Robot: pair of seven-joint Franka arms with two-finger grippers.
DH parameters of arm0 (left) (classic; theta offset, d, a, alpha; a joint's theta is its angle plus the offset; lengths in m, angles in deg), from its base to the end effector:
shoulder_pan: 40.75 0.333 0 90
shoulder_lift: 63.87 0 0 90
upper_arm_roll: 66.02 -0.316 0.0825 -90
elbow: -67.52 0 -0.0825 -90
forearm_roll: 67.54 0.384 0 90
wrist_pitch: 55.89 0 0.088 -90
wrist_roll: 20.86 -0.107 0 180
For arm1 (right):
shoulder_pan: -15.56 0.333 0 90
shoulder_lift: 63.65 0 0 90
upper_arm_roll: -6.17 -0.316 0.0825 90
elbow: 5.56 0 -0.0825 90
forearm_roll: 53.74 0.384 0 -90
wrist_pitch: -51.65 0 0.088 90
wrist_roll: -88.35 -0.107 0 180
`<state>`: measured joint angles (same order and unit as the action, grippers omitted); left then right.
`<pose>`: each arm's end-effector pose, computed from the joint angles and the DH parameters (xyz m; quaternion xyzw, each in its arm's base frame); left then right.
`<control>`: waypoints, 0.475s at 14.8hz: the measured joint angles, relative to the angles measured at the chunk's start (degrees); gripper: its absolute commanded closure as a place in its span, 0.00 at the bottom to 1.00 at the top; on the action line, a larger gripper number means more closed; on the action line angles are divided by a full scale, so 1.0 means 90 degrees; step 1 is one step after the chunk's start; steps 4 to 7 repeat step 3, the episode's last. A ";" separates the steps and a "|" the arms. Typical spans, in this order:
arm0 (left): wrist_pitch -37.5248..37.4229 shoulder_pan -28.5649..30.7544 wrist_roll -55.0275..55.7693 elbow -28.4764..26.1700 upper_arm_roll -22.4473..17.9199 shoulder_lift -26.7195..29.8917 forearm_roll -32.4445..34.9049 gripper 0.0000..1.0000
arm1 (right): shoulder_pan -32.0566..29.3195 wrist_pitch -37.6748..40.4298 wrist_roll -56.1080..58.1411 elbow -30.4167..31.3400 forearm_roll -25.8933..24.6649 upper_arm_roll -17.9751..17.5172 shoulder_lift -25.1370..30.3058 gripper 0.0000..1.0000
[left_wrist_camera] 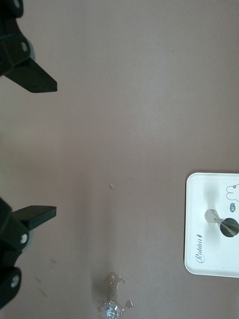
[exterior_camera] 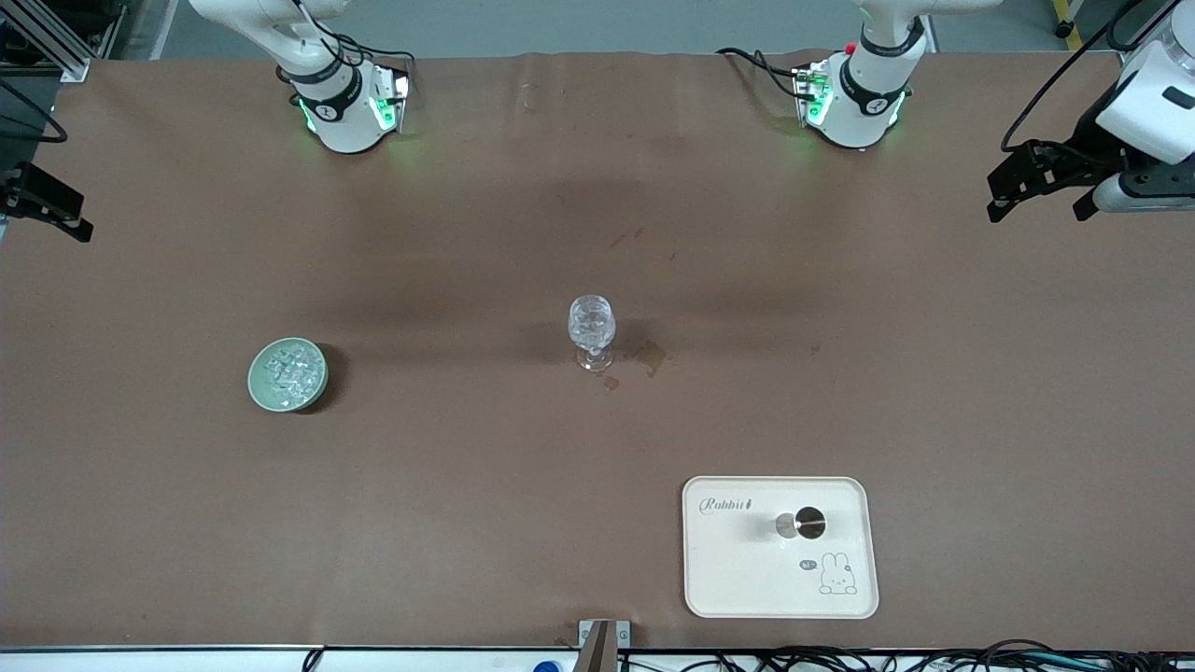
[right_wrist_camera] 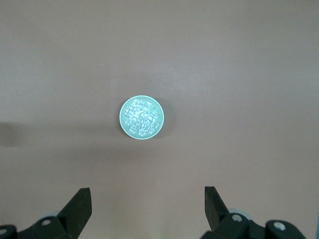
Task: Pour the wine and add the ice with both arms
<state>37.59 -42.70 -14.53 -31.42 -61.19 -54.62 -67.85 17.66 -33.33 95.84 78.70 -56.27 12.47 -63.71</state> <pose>0.5052 -0.0643 0.6415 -0.9994 0.0035 -0.0330 0.0003 0.5442 -0.0450 0.6631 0.9994 0.0266 0.0035 0.0225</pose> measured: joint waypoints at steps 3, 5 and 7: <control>-0.0008 0.0000 0.0000 0.0000 0.0000 0.0000 0.0000 0.00 | -0.0009 -0.0029 0.0075 0.0085 0.0000 -0.0010 -0.0103 0.03; -0.0008 0.0000 0.0000 0.0000 0.0000 0.0000 0.0000 0.00 | -0.0009 -0.0029 0.0075 0.0085 0.0000 -0.0010 -0.0103 0.03; -0.0008 0.0000 0.0000 0.0000 0.0000 0.0000 0.0000 0.00 | -0.0009 -0.0029 0.0075 0.0085 0.0000 -0.0010 -0.0103 0.03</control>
